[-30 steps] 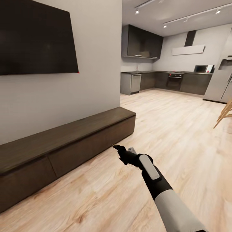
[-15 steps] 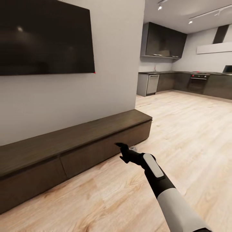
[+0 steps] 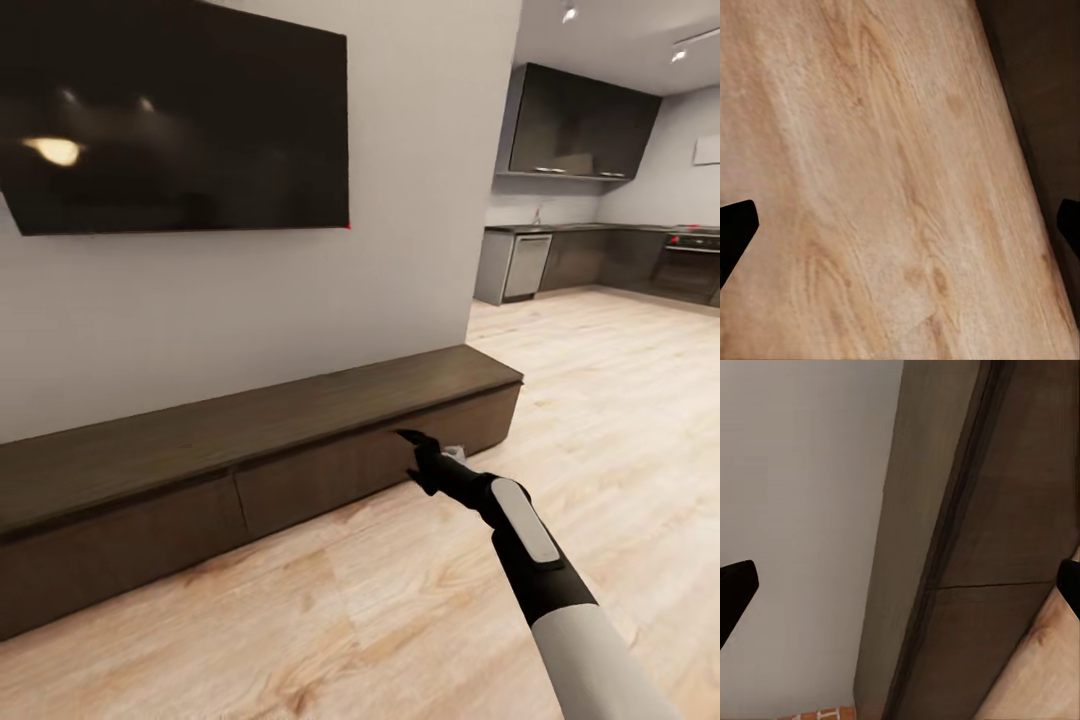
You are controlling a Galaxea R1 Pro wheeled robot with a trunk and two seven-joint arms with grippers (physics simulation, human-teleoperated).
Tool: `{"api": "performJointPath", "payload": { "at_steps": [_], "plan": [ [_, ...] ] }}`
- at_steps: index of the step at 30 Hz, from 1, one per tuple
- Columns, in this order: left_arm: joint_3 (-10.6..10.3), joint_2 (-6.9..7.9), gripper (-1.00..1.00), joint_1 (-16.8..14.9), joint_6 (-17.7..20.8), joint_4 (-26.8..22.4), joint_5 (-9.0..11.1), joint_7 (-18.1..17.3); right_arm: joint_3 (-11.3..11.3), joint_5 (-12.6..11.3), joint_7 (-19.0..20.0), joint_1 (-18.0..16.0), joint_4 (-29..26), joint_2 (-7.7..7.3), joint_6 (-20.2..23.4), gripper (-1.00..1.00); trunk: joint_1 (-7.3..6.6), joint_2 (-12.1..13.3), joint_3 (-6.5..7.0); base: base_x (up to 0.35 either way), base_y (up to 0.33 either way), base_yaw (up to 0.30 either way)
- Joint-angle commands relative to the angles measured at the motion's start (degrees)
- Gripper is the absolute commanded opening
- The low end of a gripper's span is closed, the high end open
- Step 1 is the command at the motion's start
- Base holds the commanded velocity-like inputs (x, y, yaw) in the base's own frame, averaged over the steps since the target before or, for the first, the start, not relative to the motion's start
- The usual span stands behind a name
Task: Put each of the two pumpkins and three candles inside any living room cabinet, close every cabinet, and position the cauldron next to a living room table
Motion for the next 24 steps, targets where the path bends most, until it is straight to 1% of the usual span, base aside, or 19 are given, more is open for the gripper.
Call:
{"api": "performJointPath", "payload": {
  "at_steps": [1, 3, 4, 5, 8, 9, 12, 14, 15, 16, 17, 19, 24],
  "plan": [
    [0.1, -0.02, 1.00, 0.0, 0.5, -0.1, 0.6, -0.1, -0.9, -1.0, -0.6, 0.1, 0.1, -0.62, 0.0, 1.00, -0.01, 0.0, -0.03, 0.000, 0.000, 0.297],
    [-0.3, -0.04, 1.00, -0.1, 0.5, -0.3, 0.6, -0.4, -4.6, -1.9, -0.6, 0.3, 0.4, -2.77, 0.0, 1.00, -0.01, 0.0, -0.02, 0.000, 0.000, 0.297],
    [-0.7, -0.07, 1.00, -0.1, 0.7, -0.4, 0.6, -1.4, -6.5, -2.2, -0.6, 0.4, 0.5, -3.85, 0.1, 1.00, -0.01, 0.0, -0.01, 0.000, 0.000, 0.297],
    [-0.9, -0.09, 1.00, -0.1, 0.8, -0.3, 0.4, -3.0, -10.6, -2.6, -0.5, 0.5, 0.8, -5.76, 0.2, 1.00, -0.01, 0.0, -0.01, 0.037, 0.000, 0.297],
    [-1.0, -0.10, 1.00, -0.1, 0.6, -0.1, 0.3, -3.5, -11.9, -2.9, -0.4, 0.3, 0.9, -6.31, 0.8, 1.00, -0.01, 0.0, -0.01, 0.125, 0.000, 0.297],
    [-1.0, -0.10, 1.00, -0.1, 0.6, 0.0, 0.3, -3.7, -12.4, -3.2, -0.4, 0.1, 1.4, -6.73, 1.5, 1.00, -0.01, 0.0, -0.01, 0.229, 0.000, 0.297],
    [-1.1, -0.10, 1.00, -0.1, 0.4, 0.2, 0.3, -3.8, -12.9, -3.7, -0.2, -0.3, 4.4, -7.82, 2.3, 1.00, -0.01, 0.0, -0.01, 0.267, 0.000, 0.297],
    [-1.3, -0.10, 1.00, -0.1, 0.4, 0.3, 0.3, -4.0, -13.8, -5.6, -0.1, -1.1, 8.4, -9.70, 2.9, 1.00, -0.01, 0.0, -0.01, 0.309, 0.000, 0.297],
    [-1.3, -0.10, 1.00, -0.1, 0.4, 0.3, 0.2, -4.0, -14.0, -6.2, -0.1, -1.3, 9.0, -10.00, 3.0, 1.00, -0.01, 0.0, -0.01, 0.320, 0.000, 0.297],
    [-1.3, -0.12, 1.00, -0.1, 0.4, 0.4, -0.8, -4.1, -14.3, -7.7, -0.1, -1.5, 10.0, -10.56, 3.2, 1.00, -0.01, 0.0, -0.01, 0.329, 0.000, 0.296],
    [-1.3, -0.13, 1.00, -0.1, 0.4, 0.6, -1.3, -4.1, -14.4, -8.4, 0.0, -1.6, 10.2, -10.68, 3.3, 1.00, -0.01, 0.0, -0.01, 0.332, 0.000, 0.297],
    [-1.3, -0.14, 1.00, -0.1, 0.4, 1.0, -1.7, -4.1, -14.5, -8.7, 0.0, -1.6, 10.1, -10.76, 3.3, 1.00, -0.01, 0.0, -0.01, 0.333, 0.000, 0.297],
    [-1.3, -0.11, 1.00, -0.1, 0.3, 2.1, -2.3, -4.1, -14.6, -9.2, 0.0, -1.6, 9.8, -10.87, 3.4, 1.00, -0.01, 0.0, -0.01, 0.336, -0.040, 0.297]
  ]
}}
